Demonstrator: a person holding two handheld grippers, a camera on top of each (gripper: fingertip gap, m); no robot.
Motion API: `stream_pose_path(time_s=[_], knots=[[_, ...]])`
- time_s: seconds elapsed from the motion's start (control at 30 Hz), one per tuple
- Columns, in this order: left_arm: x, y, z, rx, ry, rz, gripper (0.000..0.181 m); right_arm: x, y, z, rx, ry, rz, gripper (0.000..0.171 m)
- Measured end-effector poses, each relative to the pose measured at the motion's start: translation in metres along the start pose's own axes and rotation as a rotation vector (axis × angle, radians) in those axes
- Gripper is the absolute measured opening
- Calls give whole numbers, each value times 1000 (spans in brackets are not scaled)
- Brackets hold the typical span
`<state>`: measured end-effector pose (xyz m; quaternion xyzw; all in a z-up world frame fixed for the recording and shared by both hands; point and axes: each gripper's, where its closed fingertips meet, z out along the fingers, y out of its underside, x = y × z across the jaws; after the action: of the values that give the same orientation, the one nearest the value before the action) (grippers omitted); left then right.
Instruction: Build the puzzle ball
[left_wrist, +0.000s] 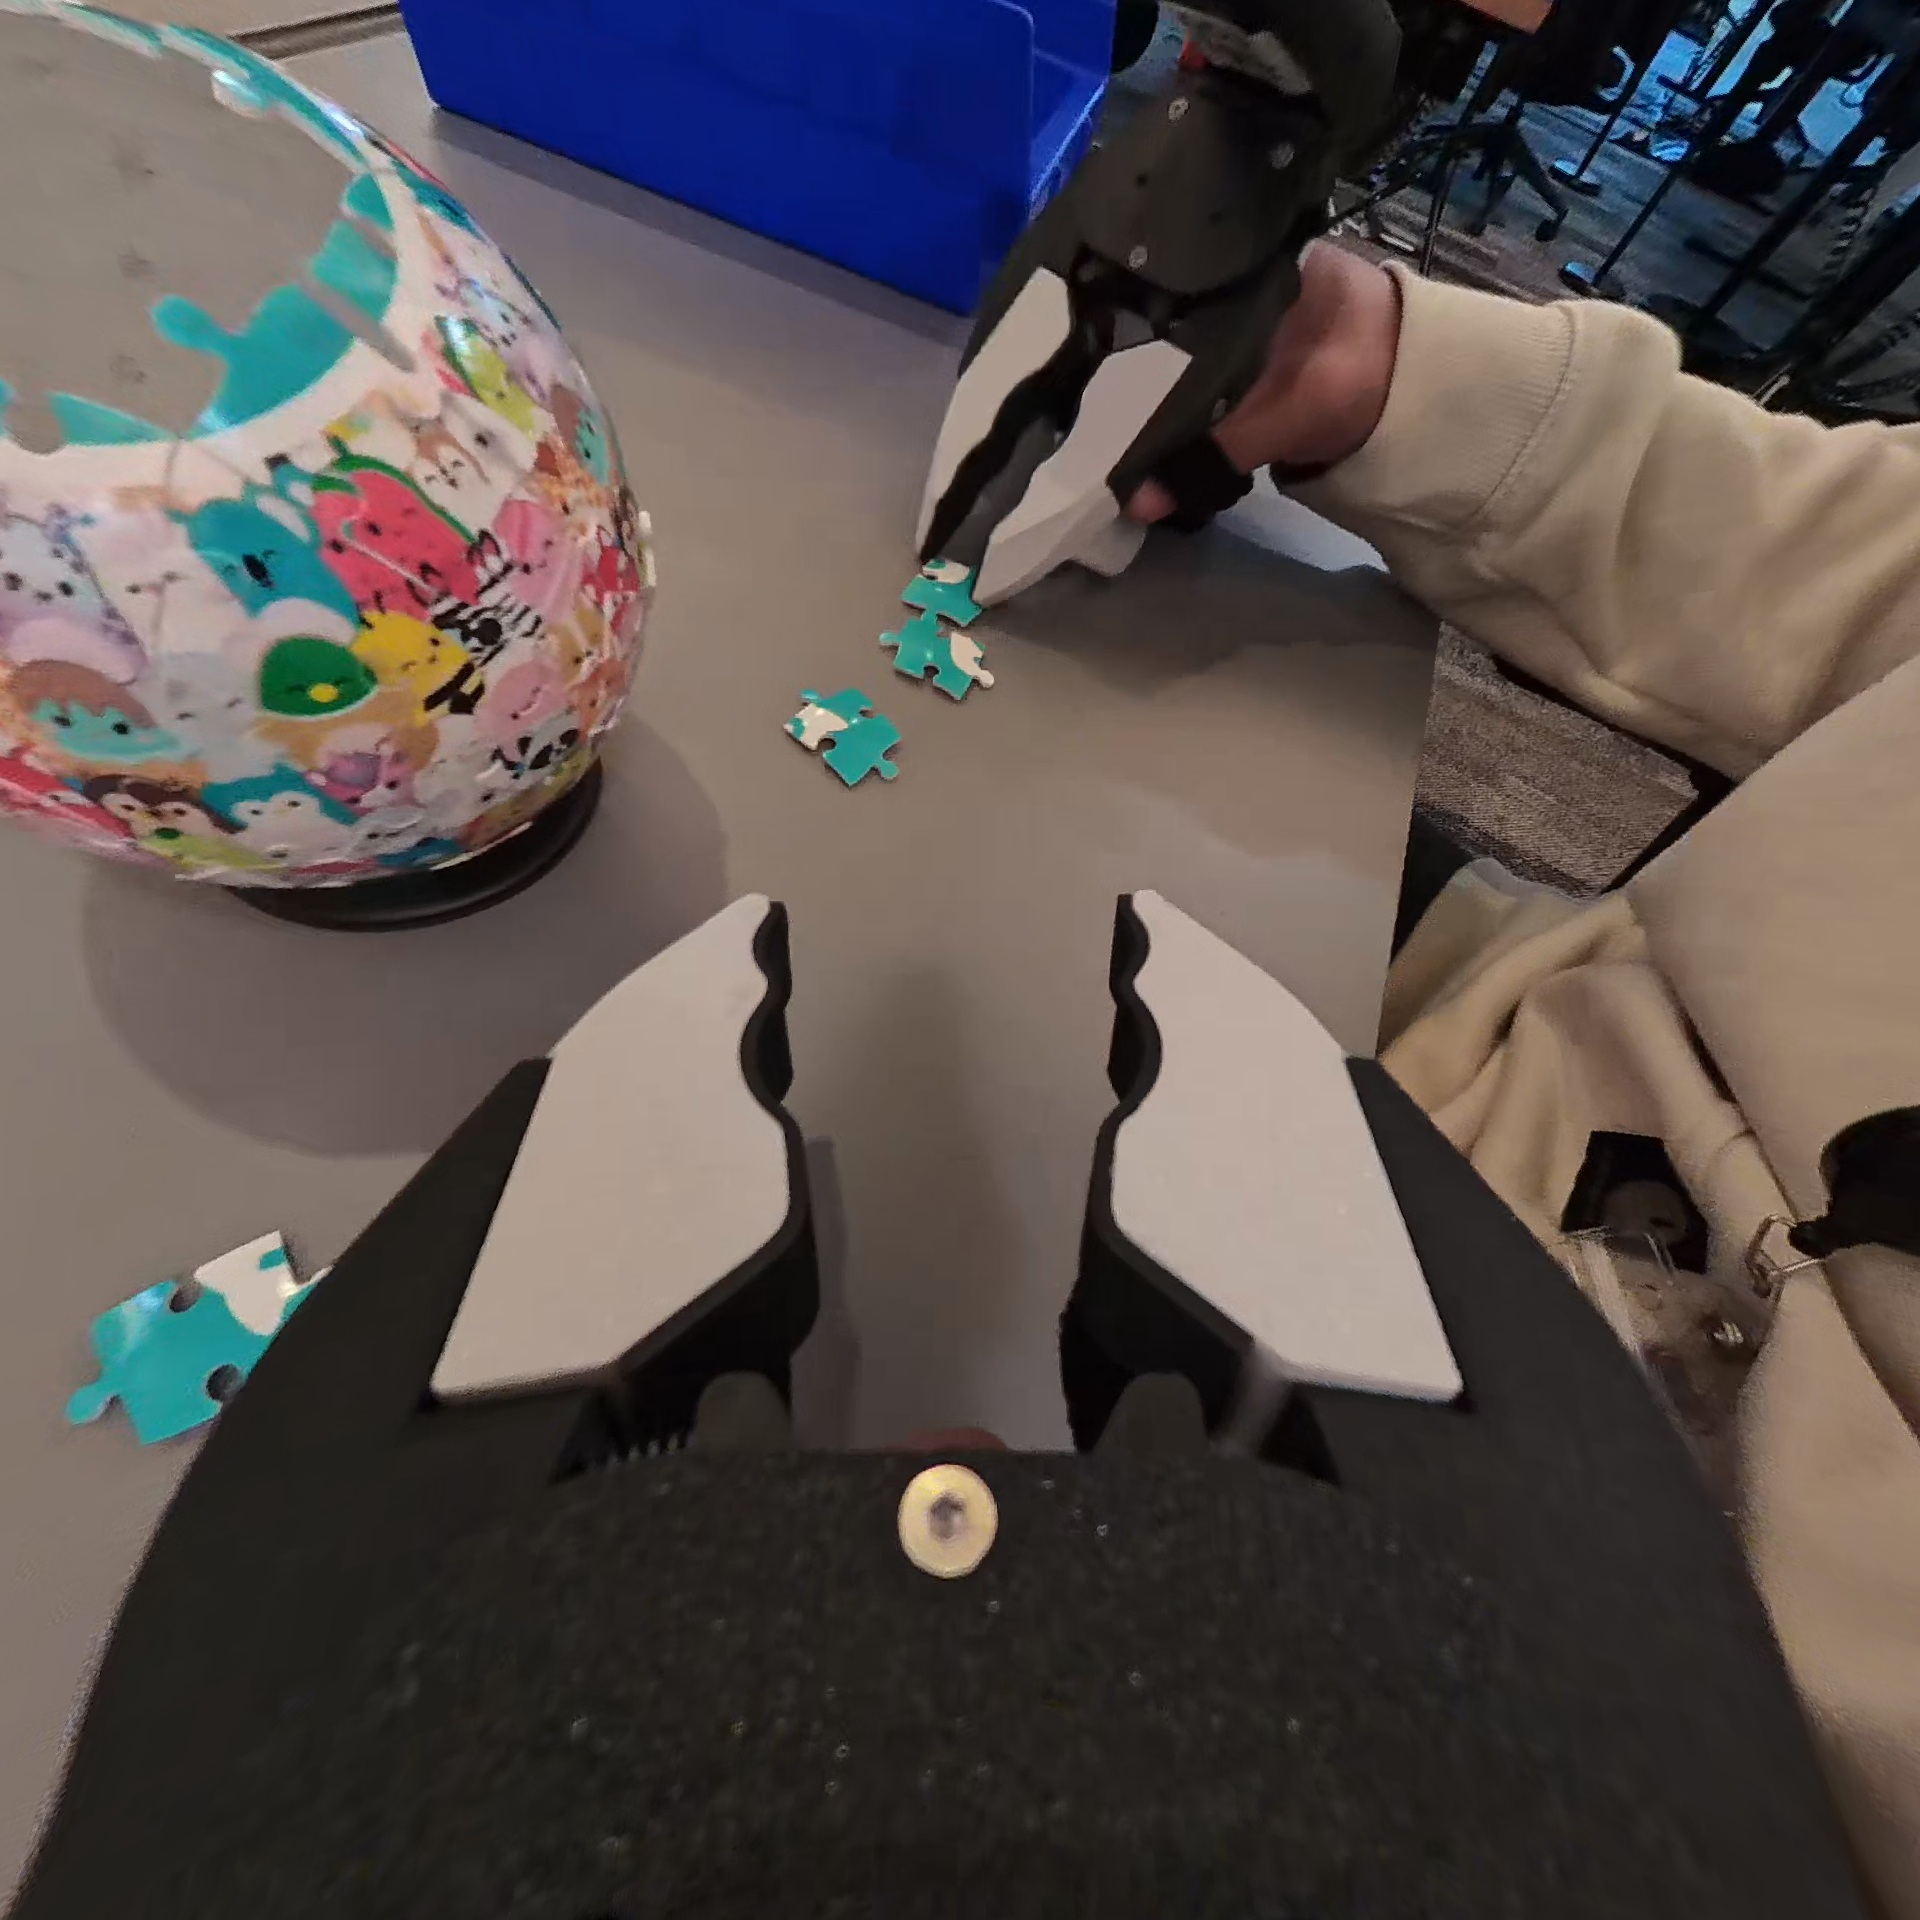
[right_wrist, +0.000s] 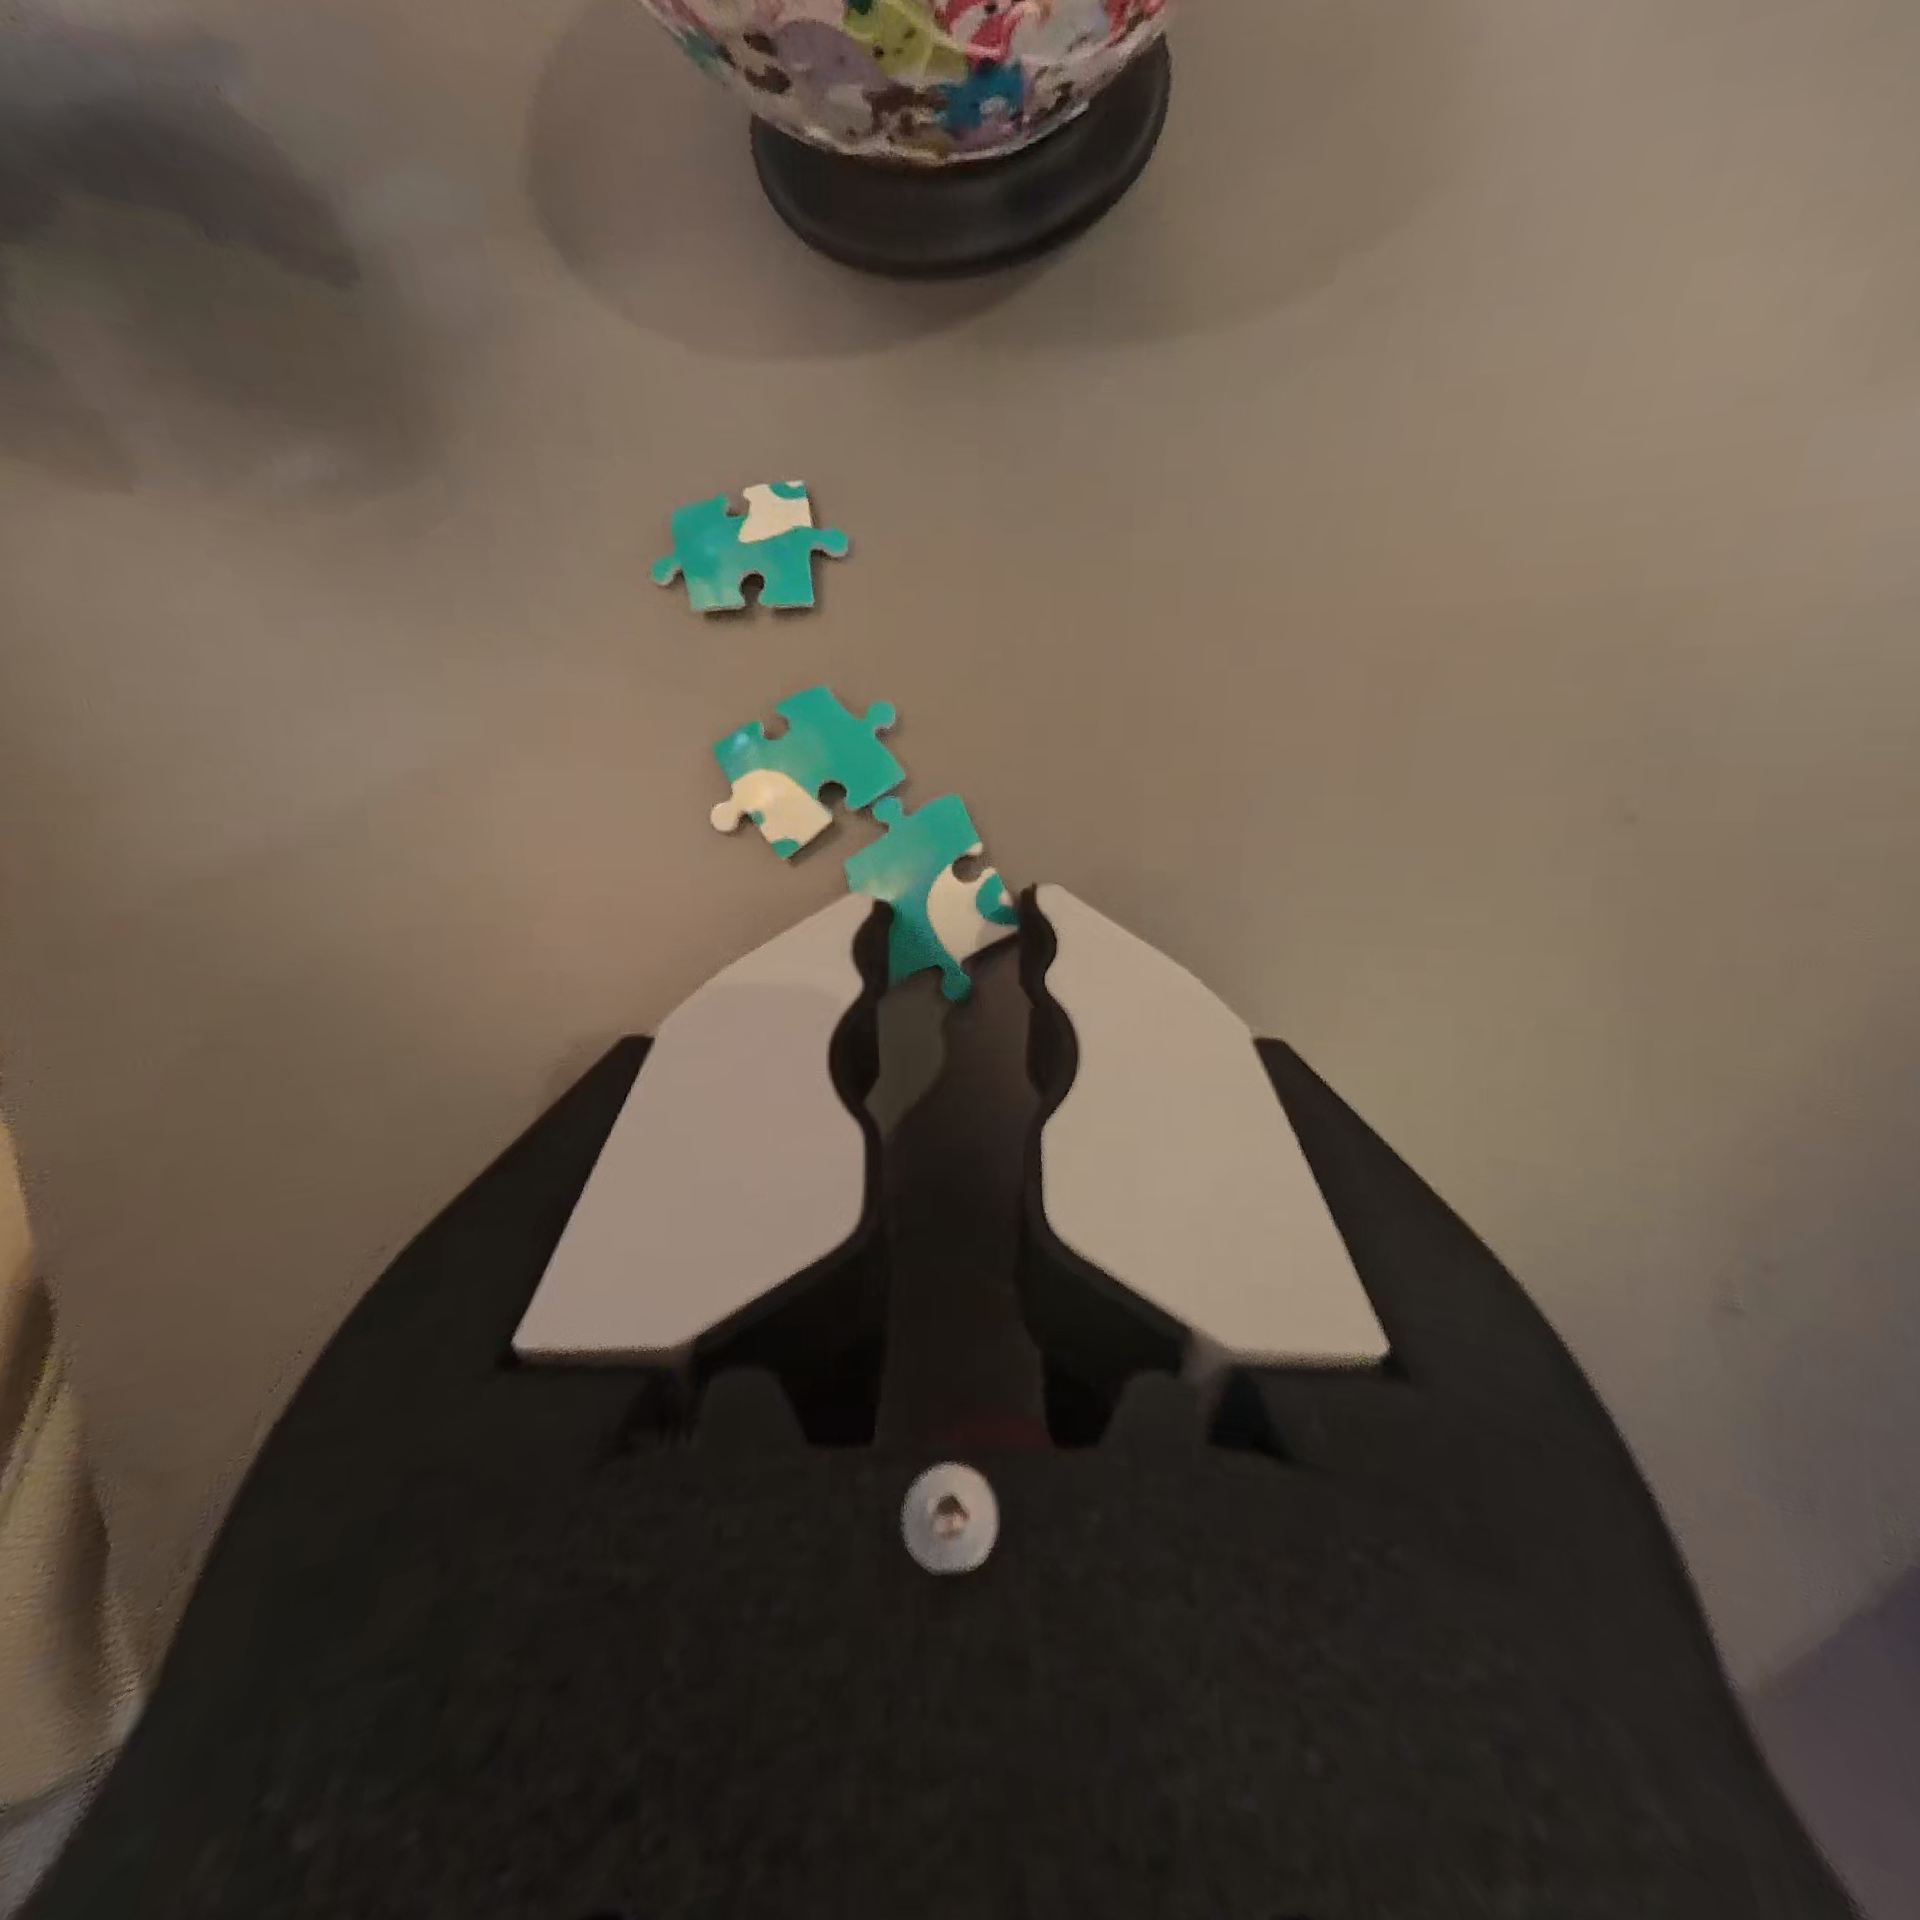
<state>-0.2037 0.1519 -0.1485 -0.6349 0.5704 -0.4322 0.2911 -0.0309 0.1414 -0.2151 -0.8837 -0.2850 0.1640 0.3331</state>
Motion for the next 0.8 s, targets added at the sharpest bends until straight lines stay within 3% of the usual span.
stream_pose_path(time_s=[0.3, 0.4, 0.53, 0.67, 0.8], knots=[[-14, -8, -13, 74, -21, -61, 57, -1, -11, -13, 27, 117, -15, 22], [-22, -11, -18, 86, -41, -68, 57, -5, -60, -35, 143, 110, -23, 22], [-38, -17, -25, 104, -112, -63, 67, -9, -145, -43, 153, 102, -132, 22], [-48, -31, -35, 183, -159, -65, 65, -25, -212, -22, 122, 33, -273, 22], [-62, -42, -44, 238, -171, -83, 61, -23, -235, 14, -8, -25, -362, 22]])
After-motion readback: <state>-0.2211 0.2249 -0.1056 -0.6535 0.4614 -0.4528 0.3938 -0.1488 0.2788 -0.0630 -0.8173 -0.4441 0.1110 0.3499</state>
